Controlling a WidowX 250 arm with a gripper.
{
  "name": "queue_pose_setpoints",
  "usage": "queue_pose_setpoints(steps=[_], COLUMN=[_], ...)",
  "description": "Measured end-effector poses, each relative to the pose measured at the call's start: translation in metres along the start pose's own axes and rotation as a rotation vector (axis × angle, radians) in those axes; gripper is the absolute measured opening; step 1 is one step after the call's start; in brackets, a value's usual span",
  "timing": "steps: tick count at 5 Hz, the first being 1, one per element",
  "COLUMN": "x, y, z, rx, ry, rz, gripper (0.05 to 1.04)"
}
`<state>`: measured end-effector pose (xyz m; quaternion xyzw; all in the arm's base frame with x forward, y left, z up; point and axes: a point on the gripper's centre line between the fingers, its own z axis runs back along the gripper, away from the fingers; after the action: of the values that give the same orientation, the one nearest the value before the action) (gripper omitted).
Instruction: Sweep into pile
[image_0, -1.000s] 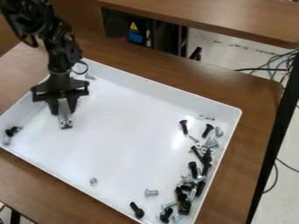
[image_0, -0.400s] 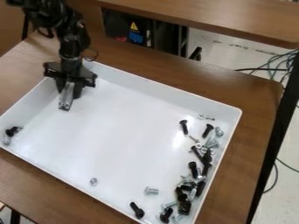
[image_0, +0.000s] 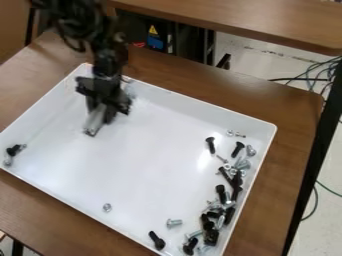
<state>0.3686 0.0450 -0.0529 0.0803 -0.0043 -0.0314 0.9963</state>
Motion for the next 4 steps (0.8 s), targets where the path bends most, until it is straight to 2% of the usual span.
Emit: queue_pose_setpoints(steps=[2,3,4], x=[-0.005,-0.011,-0.027], y=[-0.092,-0.14,-0.175], z=[0.014,0.024,0.033], rx=[0.001,-0.013,-0.028], ry=[-0.016,-0.04,-0.068], rz=[-0.181,-0.265,-0.32], gripper=[0.361,0.361,0.361])
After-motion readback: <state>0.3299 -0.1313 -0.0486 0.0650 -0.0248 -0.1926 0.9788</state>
